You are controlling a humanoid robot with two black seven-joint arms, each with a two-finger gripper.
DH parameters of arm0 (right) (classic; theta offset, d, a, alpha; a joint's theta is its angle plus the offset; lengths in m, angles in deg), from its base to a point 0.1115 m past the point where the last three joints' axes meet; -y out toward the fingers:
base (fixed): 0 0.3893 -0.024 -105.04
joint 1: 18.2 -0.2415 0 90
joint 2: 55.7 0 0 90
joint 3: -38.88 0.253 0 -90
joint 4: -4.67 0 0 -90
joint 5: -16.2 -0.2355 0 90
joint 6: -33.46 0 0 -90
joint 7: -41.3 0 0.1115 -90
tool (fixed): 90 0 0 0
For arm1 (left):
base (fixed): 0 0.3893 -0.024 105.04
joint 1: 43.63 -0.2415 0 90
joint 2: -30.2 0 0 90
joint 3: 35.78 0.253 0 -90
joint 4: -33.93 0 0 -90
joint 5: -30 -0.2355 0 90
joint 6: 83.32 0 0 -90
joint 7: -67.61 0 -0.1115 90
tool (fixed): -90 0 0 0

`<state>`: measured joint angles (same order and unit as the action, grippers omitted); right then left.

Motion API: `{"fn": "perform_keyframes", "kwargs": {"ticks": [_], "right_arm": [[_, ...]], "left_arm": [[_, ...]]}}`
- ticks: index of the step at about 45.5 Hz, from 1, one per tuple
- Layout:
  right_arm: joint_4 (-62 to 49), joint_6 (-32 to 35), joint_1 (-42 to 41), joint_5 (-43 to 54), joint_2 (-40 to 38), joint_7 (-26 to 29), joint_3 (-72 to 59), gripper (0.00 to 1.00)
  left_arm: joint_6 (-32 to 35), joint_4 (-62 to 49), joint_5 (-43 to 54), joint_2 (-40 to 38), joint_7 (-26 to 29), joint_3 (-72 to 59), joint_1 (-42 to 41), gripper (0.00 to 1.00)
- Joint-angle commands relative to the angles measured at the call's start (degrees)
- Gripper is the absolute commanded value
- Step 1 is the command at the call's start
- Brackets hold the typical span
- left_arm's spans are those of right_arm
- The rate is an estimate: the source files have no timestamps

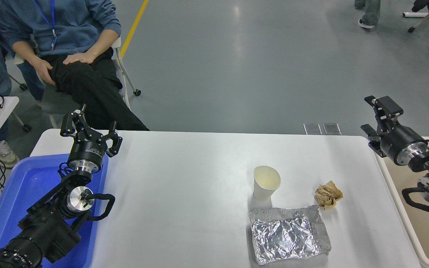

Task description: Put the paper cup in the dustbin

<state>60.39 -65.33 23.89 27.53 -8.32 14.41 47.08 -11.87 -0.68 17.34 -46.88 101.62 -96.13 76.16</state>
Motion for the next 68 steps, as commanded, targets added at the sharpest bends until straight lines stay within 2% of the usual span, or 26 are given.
{"fn": "perform_keyframes", "kwargs": {"ticks": [1,11,16,24,31,36,47,51,55,63,68], "right_arm": [[0.3,0.0,0.2,0.1,0.0,0.0,-0.1,0.99],[1.9,0.2,0.4,2.7,-0.5,-0.1,-0.1,0.99],[8.4,-0.3,0.8,7.2,-3.2,-0.1,-0.1,0.99],[25.4,-6.2,3.4,16.7,-11.0,-0.2,-0.3,0.99],[32.8,-8.1,6.1,26.5,-15.1,-0.4,-0.6,0.99],[34.1,-8.3,6.2,30.8,-15.1,-0.4,-1.4,0.99],[33.5,-9.8,4.2,35.7,-8.8,-0.4,-6.5,0.99],[31.2,-10.0,-1.3,35.8,-4.1,-0.4,-11.6,0.99],[25.0,-11.2,-8.4,34.9,4.3,-0.4,-18.6,0.99],[10.3,-11.2,-9.3,34.8,17.4,-0.4,-22.8,0.99],[4.2,-11.2,-10.5,34.8,21.7,-0.3,-25.2,0.99]], "left_arm": [[0.2,0.0,0.0,0.0,-0.2,0.1,0.1,1.00],[0.4,0.0,0.0,0.0,-0.1,0.1,0.1,1.00],[0.4,0.0,0.0,0.0,-0.1,0.1,0.1,1.00],[0.4,0.0,0.0,0.0,-0.1,0.1,0.1,1.00],[0.4,0.1,0.0,0.0,-0.1,0.1,0.1,1.00],[0.4,0.0,0.0,0.0,-0.1,0.1,0.1,1.00],[0.3,0.0,0.0,0.0,-0.1,0.2,0.2,1.00],[0.3,0.0,0.0,0.0,-0.1,0.1,0.2,1.00],[0.3,0.1,0.0,0.0,-0.1,0.1,0.2,1.00],[0.3,0.0,0.0,0.0,-0.1,0.1,0.2,1.00],[0.3,0.0,0.0,0.0,-0.1,0.2,0.2,1.00]]}}
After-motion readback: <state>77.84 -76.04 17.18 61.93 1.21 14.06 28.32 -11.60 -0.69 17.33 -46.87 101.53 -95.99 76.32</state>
